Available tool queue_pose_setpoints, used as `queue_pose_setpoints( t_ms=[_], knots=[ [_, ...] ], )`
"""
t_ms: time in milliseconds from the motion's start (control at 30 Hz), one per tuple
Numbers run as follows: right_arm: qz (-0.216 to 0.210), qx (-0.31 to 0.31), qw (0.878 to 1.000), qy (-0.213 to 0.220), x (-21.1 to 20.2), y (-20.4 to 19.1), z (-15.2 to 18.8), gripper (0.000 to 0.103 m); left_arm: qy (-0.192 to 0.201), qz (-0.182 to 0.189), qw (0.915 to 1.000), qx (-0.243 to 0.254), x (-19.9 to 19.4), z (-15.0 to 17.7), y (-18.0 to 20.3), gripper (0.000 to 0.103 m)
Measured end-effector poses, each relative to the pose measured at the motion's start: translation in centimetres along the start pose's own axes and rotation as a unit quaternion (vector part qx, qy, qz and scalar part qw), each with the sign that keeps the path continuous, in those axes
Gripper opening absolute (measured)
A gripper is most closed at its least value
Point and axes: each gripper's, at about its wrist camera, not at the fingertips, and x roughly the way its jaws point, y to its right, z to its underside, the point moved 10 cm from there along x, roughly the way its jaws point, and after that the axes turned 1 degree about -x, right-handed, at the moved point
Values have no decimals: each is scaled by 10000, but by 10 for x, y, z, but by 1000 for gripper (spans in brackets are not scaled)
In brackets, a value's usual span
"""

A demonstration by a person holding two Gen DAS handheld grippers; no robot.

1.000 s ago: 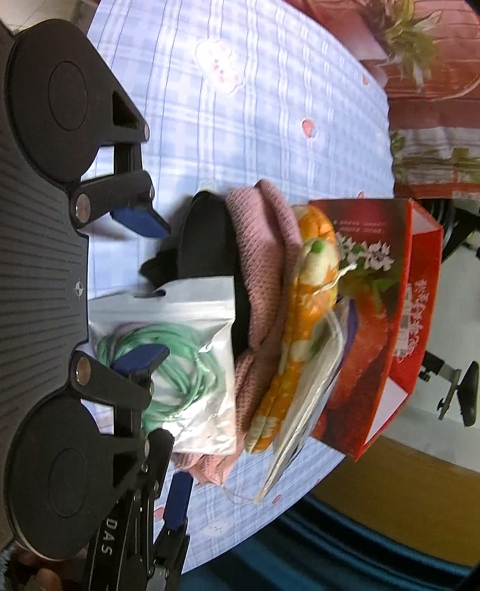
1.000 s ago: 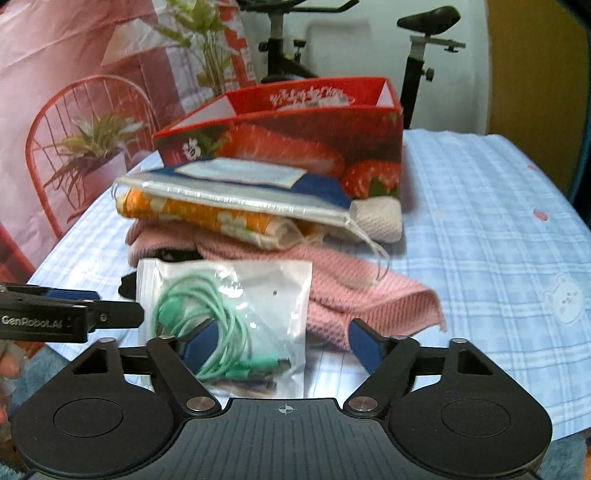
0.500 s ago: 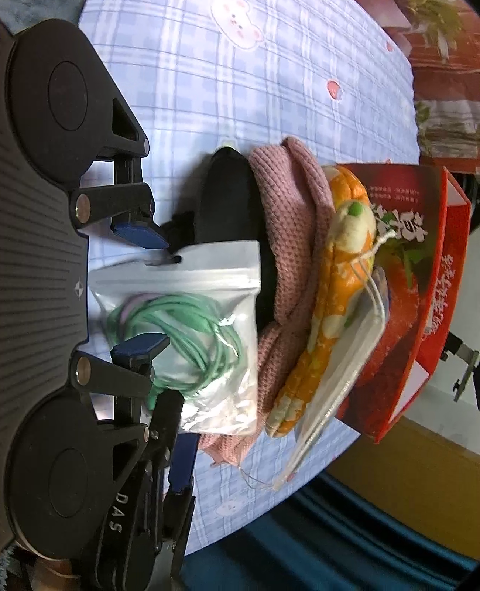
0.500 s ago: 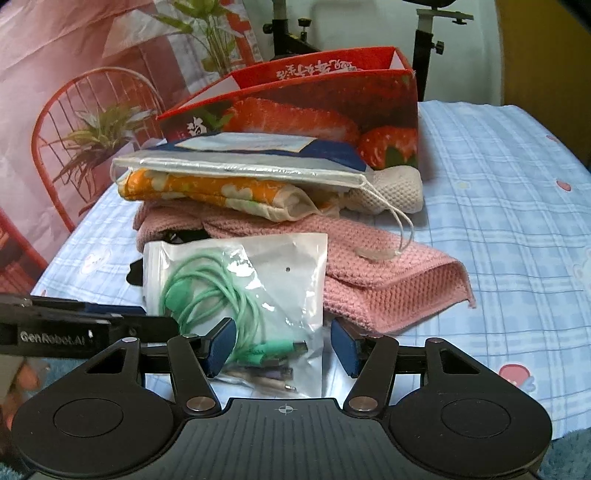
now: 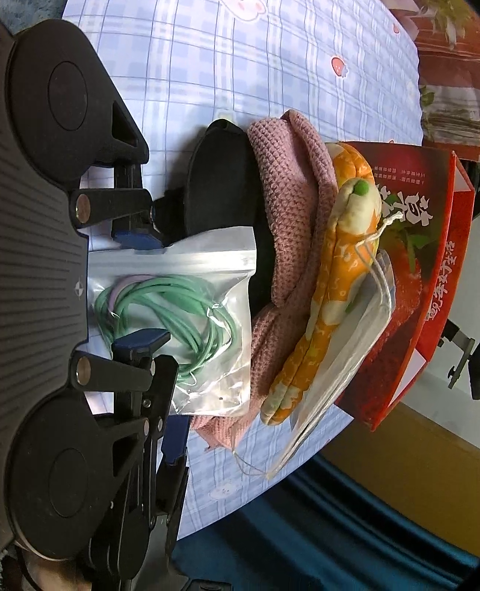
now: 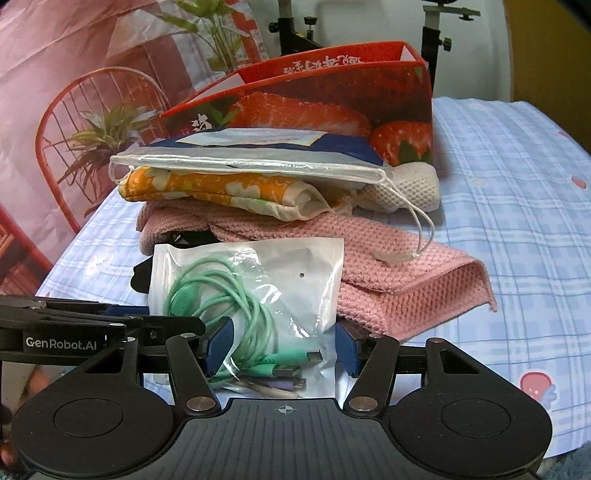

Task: Organize soft objects
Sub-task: 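Close both grippers on the clear bag of green cables, then lift the cable bag and carry it over the red strawberry box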

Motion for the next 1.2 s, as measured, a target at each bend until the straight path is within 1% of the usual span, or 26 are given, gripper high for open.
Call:
queue_pose_setpoints(
  t_ms=[167,400,467,533,567,633,733,867,967,1100,1200],
  knots=[
    [-65,63,10000,-27,4,1,1,56,0,35,10000,-37,3,3,-2,44],
    [-132,143,9998,-72,10,1,3,56,-11,-20,10000,-10,3,2,-2,41],
    [-139,131,9998,-76,10,0,2,54,1,-33,10000,32,0,2,-1,40],
    [-155,62,9998,-68,7,-3,2,49,43,-82,9999,105,-5,0,1,36],
    [-164,-14,9998,-58,5,-6,2,48,72,-124,9998,159,-8,-1,2,35],
    [-211,-195,9996,-22,-1,-14,1,42,151,-188,9994,231,-15,-3,3,35],
    [-224,-471,9985,153,-13,-25,-4,41,251,-127,9993,256,-25,-5,5,35],
    [-219,-599,9971,413,-28,-33,-13,39,487,-70,9981,358,-43,-9,11,35],
    [-242,-684,9955,612,-42,-38,-20,39,742,-35,9957,552,-60,-17,16,35],
    [-260,-854,9916,931,-64,-45,-36,39,1112,-9,9896,914,-86,-32,32,35],
    [-350,-840,9887,1190,-82,-47,-52,39,1388,73,9849,1030,-106,-46,41,35]
  ],
)
